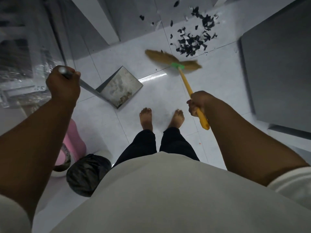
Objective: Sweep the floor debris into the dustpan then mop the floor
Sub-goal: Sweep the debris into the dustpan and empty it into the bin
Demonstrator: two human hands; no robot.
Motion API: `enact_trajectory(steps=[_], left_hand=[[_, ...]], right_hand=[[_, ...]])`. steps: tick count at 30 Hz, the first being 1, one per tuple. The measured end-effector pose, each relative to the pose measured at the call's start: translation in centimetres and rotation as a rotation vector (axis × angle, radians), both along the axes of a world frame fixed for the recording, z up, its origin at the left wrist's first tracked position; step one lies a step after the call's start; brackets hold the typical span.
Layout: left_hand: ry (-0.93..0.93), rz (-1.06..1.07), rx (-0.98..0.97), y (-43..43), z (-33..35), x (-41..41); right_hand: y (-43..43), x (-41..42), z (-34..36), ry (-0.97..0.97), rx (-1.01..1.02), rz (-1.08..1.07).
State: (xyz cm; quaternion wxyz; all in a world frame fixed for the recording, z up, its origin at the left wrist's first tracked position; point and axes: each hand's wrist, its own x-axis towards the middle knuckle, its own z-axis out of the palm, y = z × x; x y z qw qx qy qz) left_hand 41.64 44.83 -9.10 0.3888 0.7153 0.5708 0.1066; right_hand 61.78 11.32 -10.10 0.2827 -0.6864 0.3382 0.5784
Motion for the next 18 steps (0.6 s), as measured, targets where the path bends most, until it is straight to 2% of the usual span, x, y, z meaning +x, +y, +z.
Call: enact_trajectory(steps=[2, 7, 12, 14, 18], left_hand=[[0.002, -0.035, -0.004, 0.1, -0.2, 0.7], [-0.036, -0.040, -0.082, 0.2, -0.7, 3.2], [-0.046, -0.093, -0.098, -0.6, -0.3, 6.6], [-0.025, -0.132, -0.063, -1.2, -0.2, 8.1], [-0.044, -0.140, -0.143, -2.5, -0.4, 11.1]], right_hand=[[0.1, 1.3, 0.7, 0.031, -0.008, -0.139], [-2.2, 2.5, 3.5, -0.029, 0.049, -0.207], [-5.4, 2.4, 6.4, 0.050, 0.206, -0.499], [-5.8, 2.5, 7.1, 0.082, 0.271, -0.572], [-5.4, 3.7, 7.4, 0.094, 0.385, -0.675]])
